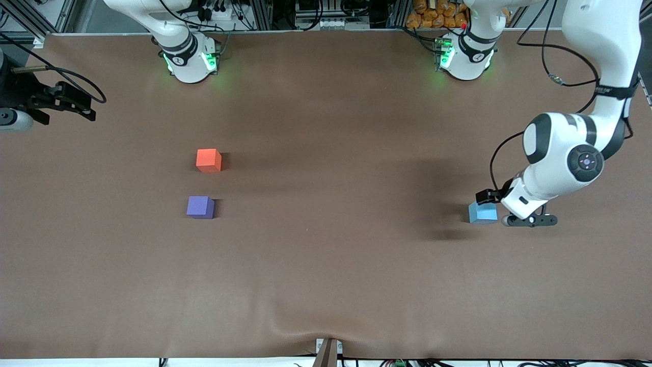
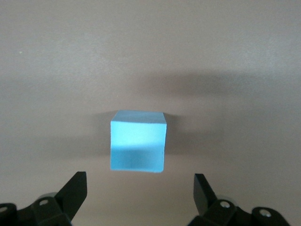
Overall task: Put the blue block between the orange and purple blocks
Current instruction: 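Lower the left gripper onto the light-blue cube and close it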
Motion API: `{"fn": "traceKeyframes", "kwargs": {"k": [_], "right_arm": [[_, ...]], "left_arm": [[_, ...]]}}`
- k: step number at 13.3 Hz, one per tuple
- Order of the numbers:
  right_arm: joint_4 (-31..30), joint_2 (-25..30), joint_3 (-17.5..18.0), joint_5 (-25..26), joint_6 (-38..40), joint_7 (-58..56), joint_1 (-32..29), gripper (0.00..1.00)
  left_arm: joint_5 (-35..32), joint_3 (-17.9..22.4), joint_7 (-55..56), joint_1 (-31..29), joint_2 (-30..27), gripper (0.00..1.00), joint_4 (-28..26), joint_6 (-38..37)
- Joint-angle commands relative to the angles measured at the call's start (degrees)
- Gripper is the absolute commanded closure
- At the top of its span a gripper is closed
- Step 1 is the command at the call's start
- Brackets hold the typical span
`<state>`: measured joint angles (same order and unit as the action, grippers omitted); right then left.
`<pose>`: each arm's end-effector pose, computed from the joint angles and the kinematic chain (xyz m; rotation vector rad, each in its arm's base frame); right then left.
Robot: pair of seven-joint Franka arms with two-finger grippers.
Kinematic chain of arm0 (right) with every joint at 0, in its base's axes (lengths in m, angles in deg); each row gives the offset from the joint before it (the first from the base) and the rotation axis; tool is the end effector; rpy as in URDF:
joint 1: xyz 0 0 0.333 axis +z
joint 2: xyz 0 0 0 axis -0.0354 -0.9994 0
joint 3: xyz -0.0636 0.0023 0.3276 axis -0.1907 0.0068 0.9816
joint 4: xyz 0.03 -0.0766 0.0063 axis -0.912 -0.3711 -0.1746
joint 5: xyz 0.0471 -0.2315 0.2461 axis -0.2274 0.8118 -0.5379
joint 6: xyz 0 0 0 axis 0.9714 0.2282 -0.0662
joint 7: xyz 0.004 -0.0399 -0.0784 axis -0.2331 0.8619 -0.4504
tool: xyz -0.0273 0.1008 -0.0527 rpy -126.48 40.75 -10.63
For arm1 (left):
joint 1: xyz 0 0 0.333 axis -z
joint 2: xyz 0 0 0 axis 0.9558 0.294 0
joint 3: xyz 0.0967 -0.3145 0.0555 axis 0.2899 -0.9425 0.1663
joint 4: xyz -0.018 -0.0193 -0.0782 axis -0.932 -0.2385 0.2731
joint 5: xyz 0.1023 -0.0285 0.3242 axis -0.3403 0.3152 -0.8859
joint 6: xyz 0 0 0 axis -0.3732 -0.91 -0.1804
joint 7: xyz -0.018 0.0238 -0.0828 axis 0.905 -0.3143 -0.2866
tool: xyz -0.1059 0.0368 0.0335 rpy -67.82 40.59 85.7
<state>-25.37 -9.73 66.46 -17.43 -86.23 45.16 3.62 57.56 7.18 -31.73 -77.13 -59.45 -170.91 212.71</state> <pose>0.4757 0.0174 0.6526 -3.1197 -0.1105 0.1370 0.5695 -0.0407 0.3209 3.1071 -0.0132 -0.0856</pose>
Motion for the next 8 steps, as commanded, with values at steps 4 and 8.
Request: {"fn": "traceKeyframes", "kwargs": {"k": [4,8], "right_arm": [[0.3,0.0,0.4,-0.9,0.2,0.1,-0.7,0.00],[0.3,0.0,0.4,-0.9,0.3,0.1,-0.5,0.00]], "left_arm": [[-4.1,-0.2,-1.1,-0.3,4.5,0.00,-0.3,6.5],[-4.4,-0.1,-1.2,-0.7,7.1,0.00,0.2,8.2]]}}
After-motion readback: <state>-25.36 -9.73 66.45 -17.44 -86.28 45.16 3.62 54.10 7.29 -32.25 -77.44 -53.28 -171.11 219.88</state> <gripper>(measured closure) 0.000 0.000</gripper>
